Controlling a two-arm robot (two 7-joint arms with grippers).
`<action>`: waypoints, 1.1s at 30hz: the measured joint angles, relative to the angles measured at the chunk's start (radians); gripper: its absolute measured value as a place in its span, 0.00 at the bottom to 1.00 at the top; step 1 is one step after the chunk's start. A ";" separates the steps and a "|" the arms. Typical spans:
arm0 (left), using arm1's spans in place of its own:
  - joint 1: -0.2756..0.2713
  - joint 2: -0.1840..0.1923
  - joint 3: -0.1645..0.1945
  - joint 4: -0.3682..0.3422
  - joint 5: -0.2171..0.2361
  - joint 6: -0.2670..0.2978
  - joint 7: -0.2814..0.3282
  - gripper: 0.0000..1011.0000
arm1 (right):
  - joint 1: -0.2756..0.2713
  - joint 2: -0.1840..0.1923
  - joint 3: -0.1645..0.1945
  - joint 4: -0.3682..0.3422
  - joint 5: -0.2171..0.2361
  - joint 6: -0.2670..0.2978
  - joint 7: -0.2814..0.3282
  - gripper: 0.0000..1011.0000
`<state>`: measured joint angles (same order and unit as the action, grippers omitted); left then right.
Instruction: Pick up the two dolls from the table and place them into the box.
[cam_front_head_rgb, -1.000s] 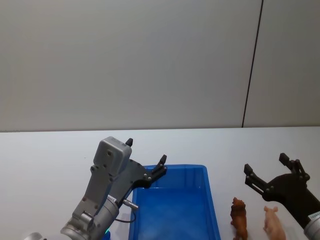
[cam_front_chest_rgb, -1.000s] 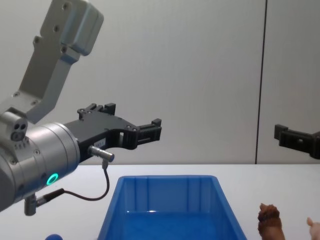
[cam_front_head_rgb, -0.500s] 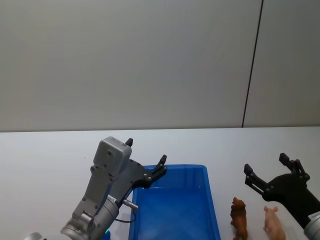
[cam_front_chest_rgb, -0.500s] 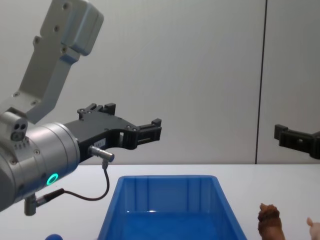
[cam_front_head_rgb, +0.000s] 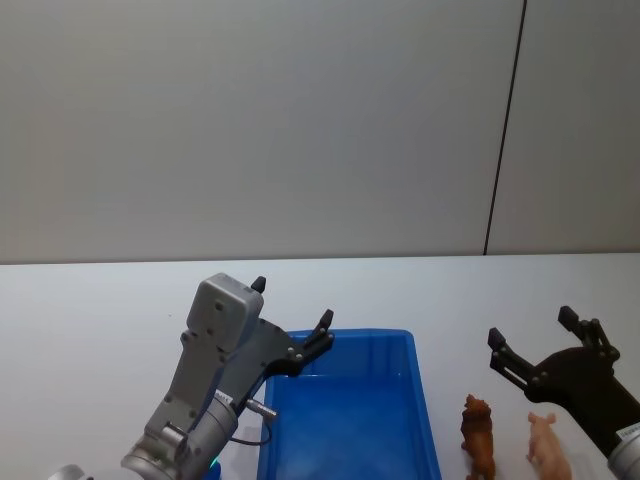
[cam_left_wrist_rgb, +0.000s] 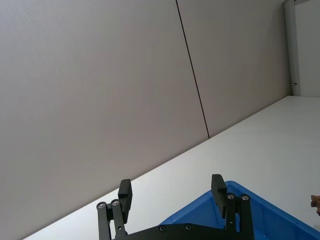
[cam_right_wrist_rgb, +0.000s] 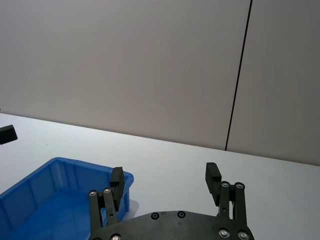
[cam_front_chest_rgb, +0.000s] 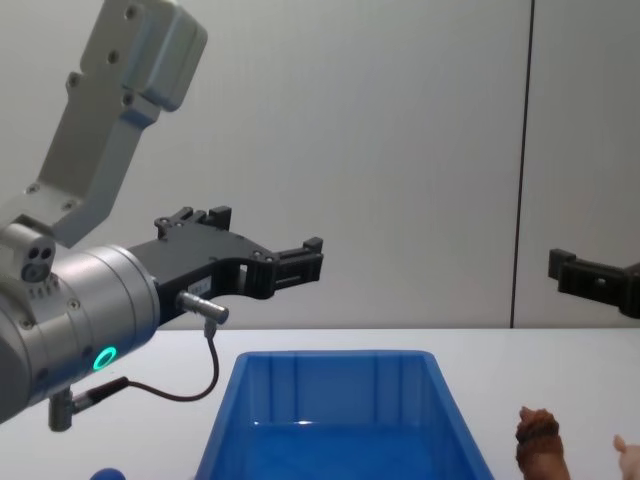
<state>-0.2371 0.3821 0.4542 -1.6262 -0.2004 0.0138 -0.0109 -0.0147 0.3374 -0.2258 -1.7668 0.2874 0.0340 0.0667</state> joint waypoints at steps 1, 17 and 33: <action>0.000 0.000 0.000 0.000 0.000 0.000 0.000 0.99 | 0.000 0.000 0.000 0.000 0.000 0.000 0.000 0.99; 0.000 0.000 0.000 0.000 0.000 0.000 0.000 0.99 | 0.000 0.000 0.000 0.000 0.000 0.000 0.000 0.99; 0.000 0.000 0.000 0.000 0.000 0.000 0.000 0.99 | -0.014 -0.002 0.003 -0.001 -0.002 0.055 -0.041 0.99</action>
<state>-0.2371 0.3821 0.4542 -1.6262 -0.2004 0.0138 -0.0109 -0.0287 0.3356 -0.2231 -1.7677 0.2851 0.0891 0.0258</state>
